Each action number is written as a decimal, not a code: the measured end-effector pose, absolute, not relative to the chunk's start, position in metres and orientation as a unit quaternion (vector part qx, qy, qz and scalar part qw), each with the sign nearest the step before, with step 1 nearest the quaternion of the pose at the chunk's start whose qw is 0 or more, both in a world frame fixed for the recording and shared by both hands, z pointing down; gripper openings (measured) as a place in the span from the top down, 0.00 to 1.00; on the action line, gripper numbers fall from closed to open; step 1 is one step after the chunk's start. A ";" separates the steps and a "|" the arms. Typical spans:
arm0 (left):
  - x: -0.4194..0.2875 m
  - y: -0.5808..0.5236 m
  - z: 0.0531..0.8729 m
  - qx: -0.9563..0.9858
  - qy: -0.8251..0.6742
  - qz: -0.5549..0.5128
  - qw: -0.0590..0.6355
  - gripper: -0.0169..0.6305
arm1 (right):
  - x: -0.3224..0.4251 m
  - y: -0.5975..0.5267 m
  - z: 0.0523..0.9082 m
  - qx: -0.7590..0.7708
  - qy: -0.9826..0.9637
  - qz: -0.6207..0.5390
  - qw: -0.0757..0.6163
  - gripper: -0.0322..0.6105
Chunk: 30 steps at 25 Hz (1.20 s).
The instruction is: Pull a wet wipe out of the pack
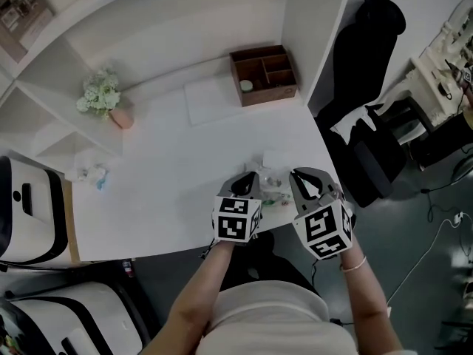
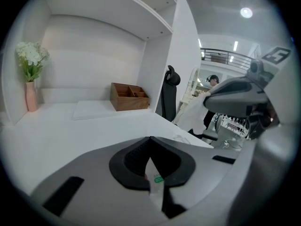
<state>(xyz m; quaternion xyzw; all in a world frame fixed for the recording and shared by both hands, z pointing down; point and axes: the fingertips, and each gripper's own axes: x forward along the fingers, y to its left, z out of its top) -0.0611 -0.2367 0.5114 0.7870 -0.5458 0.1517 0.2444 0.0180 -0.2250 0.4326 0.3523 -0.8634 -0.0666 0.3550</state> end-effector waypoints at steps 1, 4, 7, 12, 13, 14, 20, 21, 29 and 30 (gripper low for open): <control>-0.061 -0.237 0.511 0.787 -0.546 0.152 0.244 0.98 | 0.019 -0.224 0.429 0.357 -0.863 -0.068 0.351 0.94; -0.060 -0.237 0.510 0.787 -0.547 0.153 0.242 0.98 | 0.023 -0.222 0.419 0.369 -0.865 -0.065 0.333 0.94; -0.059 -0.236 0.511 0.788 -0.546 0.153 0.240 0.98 | 0.027 -0.219 0.411 0.380 -0.868 -0.057 0.315 0.94; -0.056 -0.233 0.508 0.790 -0.544 0.153 0.238 0.98 | 0.035 -0.213 0.397 0.399 -0.869 -0.046 0.289 0.94; -0.056 -0.233 0.508 0.790 -0.543 0.153 0.238 0.98 | 0.036 -0.212 0.394 0.403 -0.869 -0.044 0.283 0.94; -0.056 -0.233 0.507 0.791 -0.543 0.153 0.237 0.98 | 0.037 -0.210 0.390 0.407 -0.869 -0.042 0.277 0.94; -0.053 -0.232 0.505 0.793 -0.542 0.153 0.233 0.98 | 0.047 -0.202 0.369 0.436 -0.868 -0.037 0.236 0.94; -0.052 -0.232 0.505 0.793 -0.542 0.154 0.231 0.98 | 0.049 -0.201 0.367 0.439 -0.868 -0.035 0.230 0.94; -0.049 -0.230 0.503 0.796 -0.539 0.155 0.228 0.98 | 0.062 -0.191 0.350 0.457 -0.876 0.030 0.151 0.94; -0.049 -0.230 0.502 0.796 -0.539 0.155 0.228 0.98 | 0.063 -0.190 0.348 0.459 -0.876 0.032 0.146 0.94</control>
